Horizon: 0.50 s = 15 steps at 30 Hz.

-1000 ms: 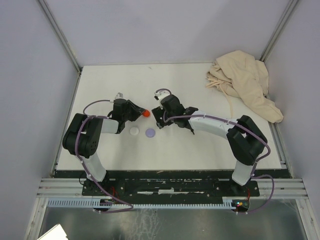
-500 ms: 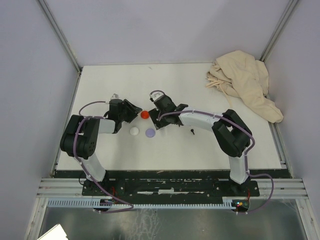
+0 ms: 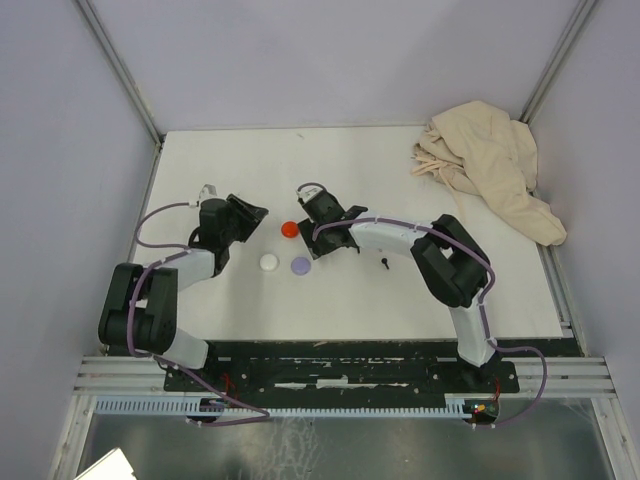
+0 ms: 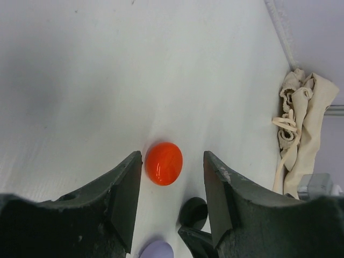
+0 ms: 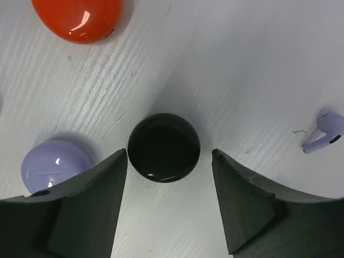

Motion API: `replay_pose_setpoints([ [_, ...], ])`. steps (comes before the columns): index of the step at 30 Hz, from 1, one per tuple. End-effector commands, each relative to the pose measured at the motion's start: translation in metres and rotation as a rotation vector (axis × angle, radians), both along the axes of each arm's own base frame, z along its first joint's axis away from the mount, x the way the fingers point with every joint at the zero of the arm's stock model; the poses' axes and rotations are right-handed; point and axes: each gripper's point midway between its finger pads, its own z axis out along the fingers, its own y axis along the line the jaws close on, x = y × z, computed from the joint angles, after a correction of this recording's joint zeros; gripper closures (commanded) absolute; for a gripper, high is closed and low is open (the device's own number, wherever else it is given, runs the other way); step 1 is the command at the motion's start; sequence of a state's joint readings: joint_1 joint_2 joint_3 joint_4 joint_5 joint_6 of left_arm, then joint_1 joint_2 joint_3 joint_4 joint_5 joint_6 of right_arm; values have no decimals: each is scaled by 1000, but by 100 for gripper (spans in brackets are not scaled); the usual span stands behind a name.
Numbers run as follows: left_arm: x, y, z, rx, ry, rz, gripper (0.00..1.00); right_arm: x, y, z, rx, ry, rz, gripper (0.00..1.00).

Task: Insert the wireless bluetooth earbuds into the charging case
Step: Pick up the charging case at the center of the board.

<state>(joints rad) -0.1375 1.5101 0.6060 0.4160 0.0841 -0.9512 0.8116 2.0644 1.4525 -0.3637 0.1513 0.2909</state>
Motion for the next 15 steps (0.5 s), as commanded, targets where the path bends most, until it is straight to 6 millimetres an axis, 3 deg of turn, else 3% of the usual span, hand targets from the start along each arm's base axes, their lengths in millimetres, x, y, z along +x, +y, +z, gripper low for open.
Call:
replay_pose_setpoints([
  [1, 0, 5, 19, 34, -62, -1, 44, 11, 7, 10, 0, -41, -14, 28],
  [12, -2, 2, 32, 13, -89, -16, 44, 13, 5, 4, -36, -33, -7, 43],
  [15, -4, 0, 33, 2, -88, -31, 44, 15, 2, 5, -49, -42, -3, 52],
])
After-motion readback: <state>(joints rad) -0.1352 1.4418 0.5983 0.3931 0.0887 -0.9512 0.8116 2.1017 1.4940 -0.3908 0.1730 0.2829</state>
